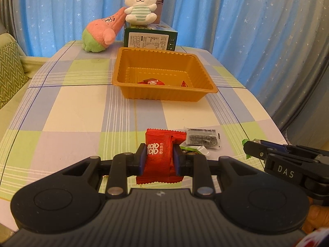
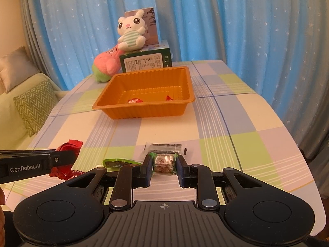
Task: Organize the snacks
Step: 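Carry both candies over the orange tray and open both grippers to drop them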
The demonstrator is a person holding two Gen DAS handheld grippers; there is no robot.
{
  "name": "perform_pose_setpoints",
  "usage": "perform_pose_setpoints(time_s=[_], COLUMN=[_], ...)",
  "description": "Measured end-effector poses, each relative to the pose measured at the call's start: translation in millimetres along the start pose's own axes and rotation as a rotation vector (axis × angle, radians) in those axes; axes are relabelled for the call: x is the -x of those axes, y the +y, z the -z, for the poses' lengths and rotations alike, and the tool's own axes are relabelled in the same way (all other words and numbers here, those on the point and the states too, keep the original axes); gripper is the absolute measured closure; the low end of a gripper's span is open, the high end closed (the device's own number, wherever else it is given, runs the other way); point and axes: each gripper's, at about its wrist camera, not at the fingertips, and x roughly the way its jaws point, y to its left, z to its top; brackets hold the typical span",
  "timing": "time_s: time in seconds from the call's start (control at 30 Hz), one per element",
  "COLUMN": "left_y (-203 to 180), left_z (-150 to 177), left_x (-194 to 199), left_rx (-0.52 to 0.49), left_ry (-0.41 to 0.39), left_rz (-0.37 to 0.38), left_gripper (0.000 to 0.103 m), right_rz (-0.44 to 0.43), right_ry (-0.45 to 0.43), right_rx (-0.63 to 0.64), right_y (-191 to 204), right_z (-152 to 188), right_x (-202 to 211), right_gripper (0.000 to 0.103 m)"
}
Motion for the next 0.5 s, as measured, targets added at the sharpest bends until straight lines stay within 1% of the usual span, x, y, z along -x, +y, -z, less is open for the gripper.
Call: perform_pose_setpoints(time_s=[0.3, 0.5], left_y=[-0.6, 3.0], left_z=[-12.9, -31.3], left_x=[-13.6, -25.0], left_rx=[-0.008, 0.000], left_ry=[0.001, -0.010], left_rz=[0.011, 0.021], left_gripper=[0.079, 0.079], right_rz=[-0.004, -0.013], right_ry=[0.001, 0.002], right_rx=[0.011, 0.019], right_y=[-2.3, -3.8], right_z=[-13.2, -29.2], right_x=[-13.7, -30.2], right_gripper=[0.078, 0.078])
